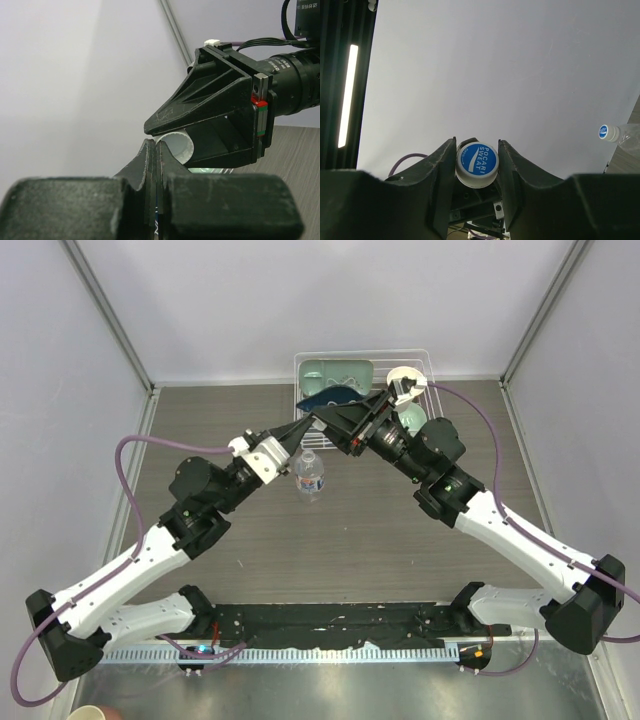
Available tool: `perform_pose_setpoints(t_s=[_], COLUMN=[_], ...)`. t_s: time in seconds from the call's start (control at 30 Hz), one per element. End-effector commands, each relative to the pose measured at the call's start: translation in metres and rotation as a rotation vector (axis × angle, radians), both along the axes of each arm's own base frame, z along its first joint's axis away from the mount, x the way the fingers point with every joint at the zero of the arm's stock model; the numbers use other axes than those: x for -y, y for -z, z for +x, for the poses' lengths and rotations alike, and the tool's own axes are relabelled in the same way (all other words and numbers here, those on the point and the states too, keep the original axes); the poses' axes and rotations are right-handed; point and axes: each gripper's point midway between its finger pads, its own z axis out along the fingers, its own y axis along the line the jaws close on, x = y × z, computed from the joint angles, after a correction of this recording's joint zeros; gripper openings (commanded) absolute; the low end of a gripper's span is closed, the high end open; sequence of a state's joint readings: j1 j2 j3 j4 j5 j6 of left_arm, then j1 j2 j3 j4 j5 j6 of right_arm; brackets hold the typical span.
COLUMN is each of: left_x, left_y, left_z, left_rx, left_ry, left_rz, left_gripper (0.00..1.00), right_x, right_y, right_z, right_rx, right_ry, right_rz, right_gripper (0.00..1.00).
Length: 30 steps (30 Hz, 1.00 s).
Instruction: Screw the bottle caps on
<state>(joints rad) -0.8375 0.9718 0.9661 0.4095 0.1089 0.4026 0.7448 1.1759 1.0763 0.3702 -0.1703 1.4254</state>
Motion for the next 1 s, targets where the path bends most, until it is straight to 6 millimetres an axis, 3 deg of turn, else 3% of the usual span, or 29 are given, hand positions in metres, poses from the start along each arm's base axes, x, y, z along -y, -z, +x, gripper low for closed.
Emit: perform_pose_setpoints(t_s=[0.0,0.2,0.27,0.33,0.37,0.4,0.43,0.47,0.5,0.6,0.7,0.73,0.8,0.87,0.9,0.97], left_x=[-0.005,-0.004,-0.007,-0.016,-0.017,-0.025,-0.034,-0.036,-0.041,-0.055,-0.051,-0.047,-0.041,-0.046,-0.036,-0.043], left_y=[-0.005,0.006,0.009,0.003,0.005,0.003,-0.008,-0.004,-0.007,-0.003,0.033,0.049,0.098,0.135,0.154,0.173], left_z=[0.003,0.005,0.007,0.013,0.014,0.019,0.020,0.021,0.021,0.016,0.007,0.006,0.010,0.022,0.024,0.038], left_rx=[0.032,0.031,0.024,-0.014,-0.050,-0.077,-0.091,-0.133,-0.147,-0.227,-0.345,-0.383,-0.532,-0.647,-0.763,-0.849], left_ry=[-0.034,-0.039,-0.057,-0.100,-0.100,-0.140,-0.170,-0.177,-0.190,-0.209,-0.163,-0.153,-0.152,-0.182,-0.134,-0.148], left_rz=[-0.015,0.010,0.011,-0.022,-0.023,-0.041,-0.074,-0.070,-0.081,-0.130,-0.076,-0.047,0.009,0.051,0.033,0.022], left_gripper=[0.00,0.00,0.02,0.25,0.36,0.52,0.57,0.62,0.74,0.88,1.00,1.00,1.00,1.00,1.00,1.00], right_x=[0.011,0.012,0.015,0.020,0.021,0.025,0.032,0.040,0.045,0.067,0.089,0.098,0.112,0.123,0.132,0.139], right_y=[-0.030,-0.032,-0.028,-0.035,-0.021,-0.020,-0.017,-0.022,-0.013,-0.009,-0.004,-0.004,-0.007,-0.008,-0.013,-0.014], right_z=[-0.014,-0.014,-0.012,-0.010,-0.007,-0.005,0.000,-0.002,0.001,0.009,0.016,0.016,0.019,0.018,0.015,0.013], right_rx=[0.083,0.095,0.101,0.121,0.091,0.135,0.120,0.142,0.152,0.158,0.148,0.163,0.170,0.186,0.196,0.209], right_ry=[-0.008,-0.004,0.025,0.070,0.093,0.128,0.178,0.205,0.237,0.347,0.448,0.478,0.545,0.579,0.608,0.628], right_rz=[0.066,0.067,0.029,-0.017,-0.105,-0.171,-0.226,-0.241,-0.312,-0.429,-0.539,-0.592,-0.625,-0.671,-0.675,-0.694], right_gripper=[0.42,0.32,0.23,0.12,0.11,0.10,0.09,0.09,0.09,0.09,0.09,0.08,0.09,0.09,0.09,0.09])
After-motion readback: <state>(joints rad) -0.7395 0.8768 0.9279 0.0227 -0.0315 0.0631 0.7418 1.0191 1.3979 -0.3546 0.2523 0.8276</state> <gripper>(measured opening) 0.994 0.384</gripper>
